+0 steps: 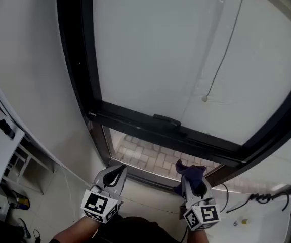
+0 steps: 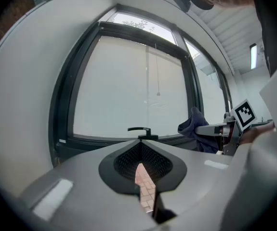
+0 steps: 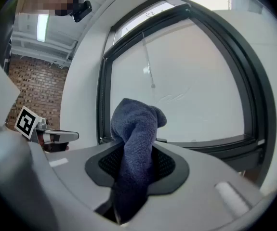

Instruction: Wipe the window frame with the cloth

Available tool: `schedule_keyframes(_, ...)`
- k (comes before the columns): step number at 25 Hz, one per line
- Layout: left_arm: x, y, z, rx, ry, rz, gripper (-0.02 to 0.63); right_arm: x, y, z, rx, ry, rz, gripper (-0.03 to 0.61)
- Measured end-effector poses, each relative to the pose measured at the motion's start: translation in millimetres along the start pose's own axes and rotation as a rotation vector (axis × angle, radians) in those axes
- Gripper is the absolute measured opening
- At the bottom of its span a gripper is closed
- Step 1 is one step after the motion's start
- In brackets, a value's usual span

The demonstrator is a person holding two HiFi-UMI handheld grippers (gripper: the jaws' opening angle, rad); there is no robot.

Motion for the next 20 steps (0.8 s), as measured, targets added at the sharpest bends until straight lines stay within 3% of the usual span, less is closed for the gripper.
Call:
schedule_keyframes(14, 69, -5, -76, 0.031, -0.226, -0.003, -0.006, -81, -7, -90, 0.006, -0.253, 0.011, 0.126)
schedule_keyframes(20, 88, -8, -100, 0.029, -0.267, 0.007, -0.006, -111, -8, -129, 0.01, -0.346, 0.011, 0.126)
Point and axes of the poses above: the fingertips, and each gripper's own axes: x backward along the fingers, z to its right, y out of its underside, the point moved 10 cm from there along x, backward along the fingers, and after that the axes turned 4 degrees about x, right-handed, at the moved point
